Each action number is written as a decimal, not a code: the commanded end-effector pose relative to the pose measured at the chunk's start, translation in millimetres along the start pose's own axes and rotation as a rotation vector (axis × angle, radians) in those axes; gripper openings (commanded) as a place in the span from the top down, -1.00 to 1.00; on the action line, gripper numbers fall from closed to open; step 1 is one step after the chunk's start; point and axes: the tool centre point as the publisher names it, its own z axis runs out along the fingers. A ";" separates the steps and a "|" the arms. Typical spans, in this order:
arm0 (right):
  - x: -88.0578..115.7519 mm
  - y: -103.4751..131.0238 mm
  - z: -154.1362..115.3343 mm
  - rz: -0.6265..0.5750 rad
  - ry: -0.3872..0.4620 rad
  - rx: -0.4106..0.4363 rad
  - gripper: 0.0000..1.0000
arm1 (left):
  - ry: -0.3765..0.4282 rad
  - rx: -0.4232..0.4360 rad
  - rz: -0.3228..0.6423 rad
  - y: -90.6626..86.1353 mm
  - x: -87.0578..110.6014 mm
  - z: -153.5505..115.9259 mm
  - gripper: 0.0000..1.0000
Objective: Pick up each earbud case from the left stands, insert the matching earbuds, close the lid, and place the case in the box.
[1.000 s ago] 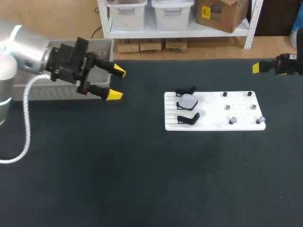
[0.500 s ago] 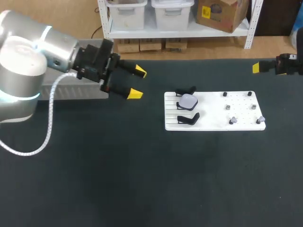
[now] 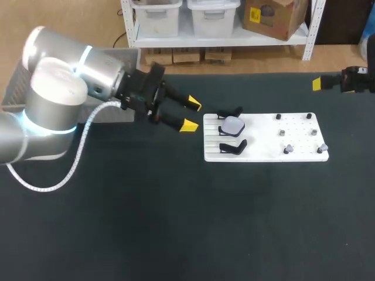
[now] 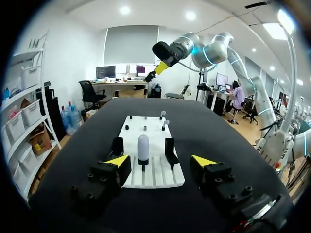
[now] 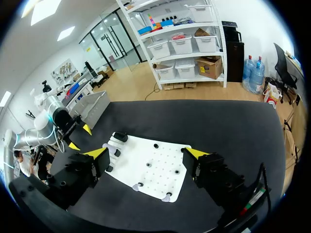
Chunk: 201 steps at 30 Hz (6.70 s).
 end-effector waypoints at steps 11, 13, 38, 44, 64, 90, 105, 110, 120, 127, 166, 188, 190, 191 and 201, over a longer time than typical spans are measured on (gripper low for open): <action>0.2 0.3 -0.6 0.000 0.000 0.002 -1.00 | -0.001 -0.011 -0.025 5.5 17.2 25.5 -0.93; 0.2 0.3 -0.6 0.000 0.000 0.002 -1.00 | 0.000 -0.009 -0.028 6.2 18.5 28.0 -0.93; 0.2 0.3 -0.6 0.000 0.000 0.002 -1.00 | 0.045 0.000 -0.020 25.5 19.0 51.0 -0.57; 0.2 0.3 -0.6 0.000 0.000 0.002 -1.00 | 0.052 0.007 -0.018 29.5 18.3 56.0 -0.54; 0.2 0.3 -0.6 0.000 0.000 0.002 -1.00 | 0.040 0.021 -0.019 28.9 17.9 71.3 -0.19; 0.2 0.3 -0.6 0.000 0.000 0.002 -1.00 | 0.059 0.041 -0.002 30.9 14.7 86.7 0.14; 0.2 0.3 -0.6 0.000 0.000 0.002 -1.00 | 0.056 0.044 -0.008 31.2 18.2 89.0 0.18; 0.2 0.3 -0.6 0.000 0.000 0.002 -1.00 | 0.054 0.042 -0.009 32.4 18.3 91.5 0.16; 0.2 0.3 -0.6 0.000 0.000 0.002 -1.00 | 0.059 0.026 -0.008 34.8 17.6 93.2 0.13; 0.2 0.3 -0.6 0.000 0.000 0.002 -1.00 | 0.054 0.024 -0.007 35.3 17.0 95.4 0.33; 0.2 0.3 -0.6 0.000 0.000 0.002 -1.00 | -0.236 -0.049 0.032 -15.3 -35.7 57.7 1.00; 0.2 0.3 -0.6 0.000 0.000 0.002 -1.00 | -0.331 -0.026 0.063 -34.5 -54.8 49.1 1.00; 0.2 0.3 -0.6 0.000 0.000 0.002 -1.00 | -0.339 -0.007 0.070 -34.7 -55.3 50.0 1.00; 0.2 0.3 -0.6 0.000 0.000 0.002 -1.00 | -0.339 -0.007 0.070 -34.7 -55.3 50.0 1.00; 0.2 0.3 -0.6 0.000 0.000 0.002 -1.00 | -0.339 -0.007 0.070 -34.7 -55.3 50.0 1.00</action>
